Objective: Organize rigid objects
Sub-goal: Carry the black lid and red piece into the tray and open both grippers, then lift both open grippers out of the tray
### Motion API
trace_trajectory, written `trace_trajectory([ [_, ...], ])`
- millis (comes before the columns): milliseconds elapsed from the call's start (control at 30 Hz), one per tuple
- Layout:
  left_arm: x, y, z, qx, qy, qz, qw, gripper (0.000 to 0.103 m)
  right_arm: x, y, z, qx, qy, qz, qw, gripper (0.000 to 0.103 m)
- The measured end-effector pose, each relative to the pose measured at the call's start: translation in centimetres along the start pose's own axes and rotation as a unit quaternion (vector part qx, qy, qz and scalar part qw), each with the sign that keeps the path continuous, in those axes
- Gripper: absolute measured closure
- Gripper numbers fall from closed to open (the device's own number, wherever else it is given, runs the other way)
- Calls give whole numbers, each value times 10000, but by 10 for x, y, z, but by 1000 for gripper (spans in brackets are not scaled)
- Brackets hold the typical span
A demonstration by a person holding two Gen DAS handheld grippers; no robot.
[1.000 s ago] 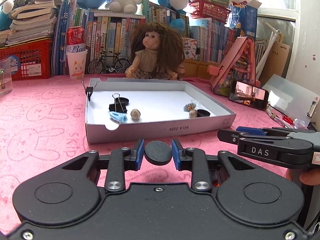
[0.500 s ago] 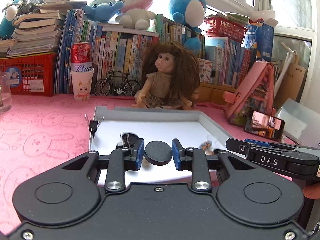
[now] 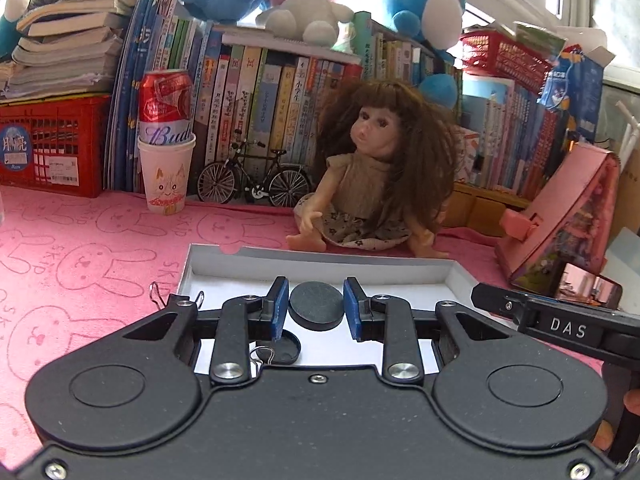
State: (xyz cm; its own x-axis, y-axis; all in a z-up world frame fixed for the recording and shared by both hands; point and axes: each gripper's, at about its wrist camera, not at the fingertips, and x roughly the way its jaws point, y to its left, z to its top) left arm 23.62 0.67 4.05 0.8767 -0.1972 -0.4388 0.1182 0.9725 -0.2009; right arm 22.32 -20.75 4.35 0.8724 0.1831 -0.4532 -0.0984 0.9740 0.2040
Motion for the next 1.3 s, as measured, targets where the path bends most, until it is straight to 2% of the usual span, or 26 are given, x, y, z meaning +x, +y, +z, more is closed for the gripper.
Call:
trace_trajectory([
  [267,31,10,-8,-42,397,261,9989,75,35,-5,0,294,432,158,9985,55],
  [367,36,16,-7,-160,515,227,9983,75,42,-6,-1,363,563,178,9976,55],
  [633,47,17,-4,-134,925,369,9949,75,51,-4,-4,334,767,81,9965,54],
  [867,49,14,-3,-76,1056,390,9936,74,54,-3,-4,315,880,77,9956,52],
  [933,46,13,-1,-71,1033,357,9940,63,51,-3,-3,344,852,88,9957,45],
  [1000,40,11,0,-58,982,279,9948,57,45,-2,-2,346,784,153,9962,35],
  [1067,31,7,2,26,902,180,9958,52,38,-1,-1,311,707,204,9968,31],
  [1133,21,3,2,145,792,146,9966,42,29,1,0,257,626,257,9974,28],
  [1300,-6,-4,-2,306,651,71,9974,35,2,7,-1,-1,423,407,9983,19],
])
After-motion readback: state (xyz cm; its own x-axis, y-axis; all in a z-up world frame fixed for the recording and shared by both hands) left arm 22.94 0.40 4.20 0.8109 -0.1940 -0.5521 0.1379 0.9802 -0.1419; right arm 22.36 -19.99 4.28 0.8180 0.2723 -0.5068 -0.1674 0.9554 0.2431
